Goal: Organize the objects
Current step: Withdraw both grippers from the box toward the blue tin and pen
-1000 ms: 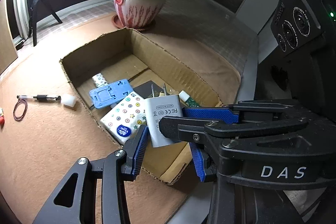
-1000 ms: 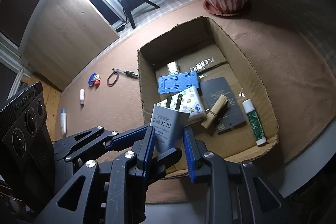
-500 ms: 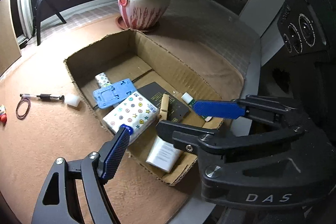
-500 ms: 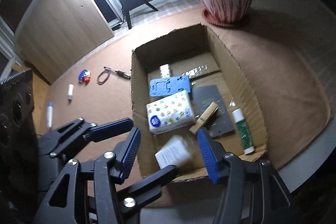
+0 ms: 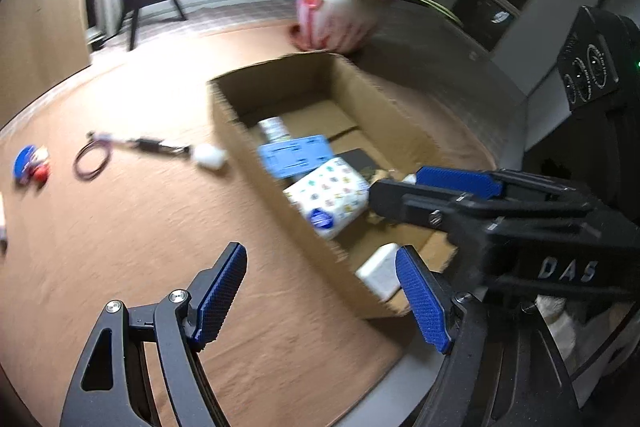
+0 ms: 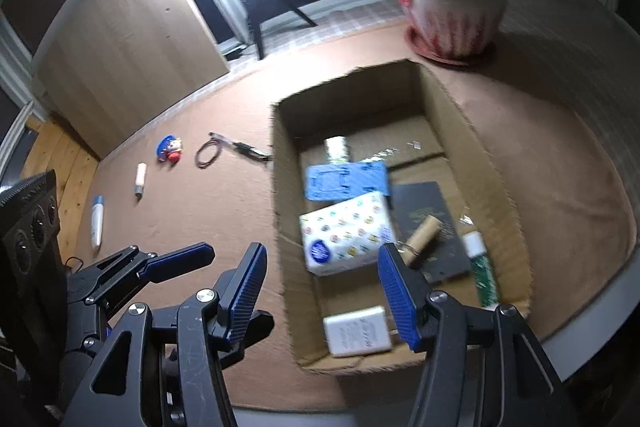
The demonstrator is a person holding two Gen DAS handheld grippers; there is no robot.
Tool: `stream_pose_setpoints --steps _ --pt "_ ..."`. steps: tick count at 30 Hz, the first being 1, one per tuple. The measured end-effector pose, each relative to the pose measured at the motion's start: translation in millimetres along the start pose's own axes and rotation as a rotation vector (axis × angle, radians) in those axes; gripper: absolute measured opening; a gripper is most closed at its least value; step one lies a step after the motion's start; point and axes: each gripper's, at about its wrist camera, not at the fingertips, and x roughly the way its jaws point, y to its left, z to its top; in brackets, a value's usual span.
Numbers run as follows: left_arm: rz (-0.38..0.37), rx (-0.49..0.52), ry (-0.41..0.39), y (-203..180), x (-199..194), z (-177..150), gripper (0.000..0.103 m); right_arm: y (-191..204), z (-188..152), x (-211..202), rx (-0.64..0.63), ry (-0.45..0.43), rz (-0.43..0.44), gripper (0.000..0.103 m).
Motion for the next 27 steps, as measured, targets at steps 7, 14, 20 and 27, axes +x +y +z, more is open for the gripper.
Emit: stream_pose_setpoints --steps 7,14,20,27 --pt "0.066 -0.135 -0.025 60.0 -28.1 -17.9 0.08 42.6 15.3 20.2 -0.082 0.012 0.059 0.054" --pt "0.176 -0.24 -0.048 130.8 -53.8 -24.7 0.08 84.6 41.0 50.9 -0.141 0.042 0.132 0.054" --pt "0.257 -0.303 -0.075 193.2 -70.6 -9.9 0.08 124.9 69.2 83.2 -0.2 0.061 0.175 0.054" --pt "0.277 -0.376 -0.074 264.2 -67.4 21.9 0.079 145.2 108.1 128.8 -0.197 0.114 0.179 0.054"
